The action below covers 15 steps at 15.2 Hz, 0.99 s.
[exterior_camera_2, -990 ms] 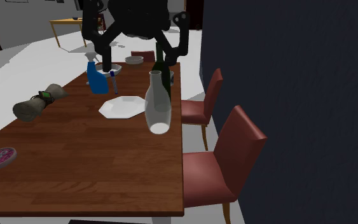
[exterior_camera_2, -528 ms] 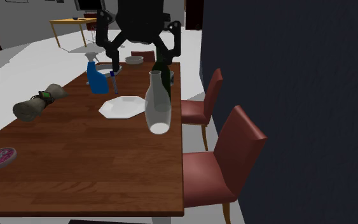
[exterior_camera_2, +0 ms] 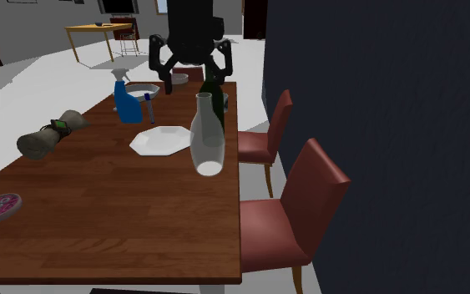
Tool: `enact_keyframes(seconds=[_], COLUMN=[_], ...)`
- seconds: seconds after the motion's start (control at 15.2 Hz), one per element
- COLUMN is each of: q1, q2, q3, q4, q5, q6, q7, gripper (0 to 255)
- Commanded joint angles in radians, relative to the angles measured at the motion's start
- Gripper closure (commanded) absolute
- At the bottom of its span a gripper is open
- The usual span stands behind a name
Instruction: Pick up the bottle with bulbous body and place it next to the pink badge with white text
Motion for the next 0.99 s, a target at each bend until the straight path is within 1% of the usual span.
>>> enact_keyframes(seconds=[0.0, 0.33, 0.59, 0.66, 0.92], q1=[-0.001, 0.0, 0.007, 0.008, 0.008], q2=[0.081, 0.272, 0.428, 0.438, 0.448], q3=[0.013, 0.035, 0.043, 0.043, 0.042], q4=[0.057, 0.215, 0.367, 0.377, 0.336], q5=[-0.016, -0.066, -0.114, -0.117, -0.118], q6=[0.031, 0.077, 0.088, 0.087, 0.139], q7=[0.023, 0.082, 0.129, 0.131, 0.132], gripper=[0, 0, 0, 0, 0])
